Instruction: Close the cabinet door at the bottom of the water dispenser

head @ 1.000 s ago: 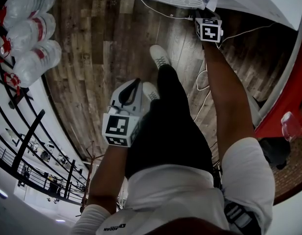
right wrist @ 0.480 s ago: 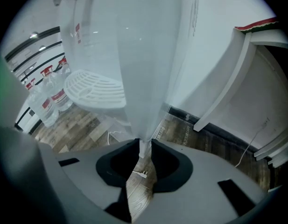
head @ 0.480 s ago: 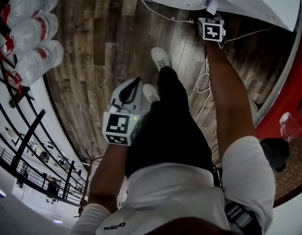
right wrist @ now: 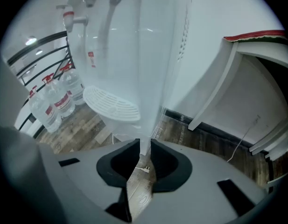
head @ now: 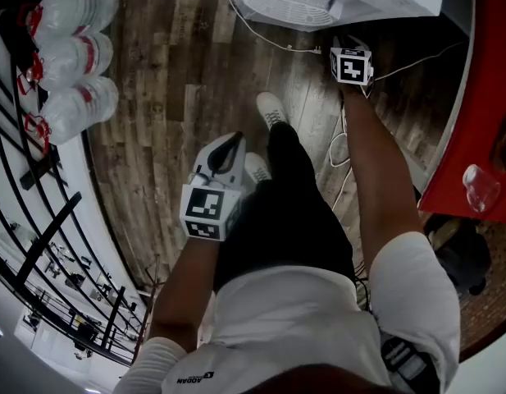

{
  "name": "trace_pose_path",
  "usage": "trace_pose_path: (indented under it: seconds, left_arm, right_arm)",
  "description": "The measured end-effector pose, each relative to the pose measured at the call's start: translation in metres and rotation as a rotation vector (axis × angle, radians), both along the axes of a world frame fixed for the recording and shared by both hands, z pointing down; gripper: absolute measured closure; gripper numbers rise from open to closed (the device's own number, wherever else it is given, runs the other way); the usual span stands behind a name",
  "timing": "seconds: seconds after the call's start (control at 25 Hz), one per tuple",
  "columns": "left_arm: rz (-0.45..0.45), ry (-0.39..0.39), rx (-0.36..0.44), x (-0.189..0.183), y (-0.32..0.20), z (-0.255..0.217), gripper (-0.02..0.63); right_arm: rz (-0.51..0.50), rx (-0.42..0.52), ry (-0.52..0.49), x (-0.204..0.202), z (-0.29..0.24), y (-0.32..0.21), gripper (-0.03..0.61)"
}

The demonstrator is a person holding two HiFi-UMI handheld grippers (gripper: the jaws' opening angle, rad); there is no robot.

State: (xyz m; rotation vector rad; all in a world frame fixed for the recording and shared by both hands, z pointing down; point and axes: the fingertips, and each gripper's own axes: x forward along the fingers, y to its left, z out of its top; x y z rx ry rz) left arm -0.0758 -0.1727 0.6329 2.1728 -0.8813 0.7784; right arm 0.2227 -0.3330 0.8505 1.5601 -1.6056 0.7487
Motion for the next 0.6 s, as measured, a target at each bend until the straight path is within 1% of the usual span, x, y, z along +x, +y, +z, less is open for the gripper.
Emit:
trace_pose_path:
  seconds: [0.16, 0.24, 0.36, 0.48, 0.6]
  left_arm:
    - [-0.052, 0.073, 0.005, -0.003, 0.011, -0.031, 0.614]
    - [-0.056, 0.09, 0.022, -0.008, 0.023, -0.05, 0.614]
    - [-0.038, 0.102, 0.042, -0.02, 0.052, -0.074, 0.614]
    - [-0.044, 0.109, 0.055, -0.035, 0.078, -0.091, 0.614]
    - [-0.037, 0.084, 0.096, -0.052, 0.101, -0.106, 0.614]
  right_arm:
    - [0.07, 0.057, -0.094, -0.024, -0.043, 0.027, 0.502]
    - [0.078, 0.09, -0.143, -0.043, -0.068, 0.05, 0.509]
    - [0.086, 0.138, -0.227, -0.077, -0.107, 0.093, 0.515]
    - [0.097, 0.19, -0.319, -0.106, -0.15, 0.13, 0.515]
    - [0.077, 0.227, -0.383, -0.129, -0.19, 0.164, 0.515]
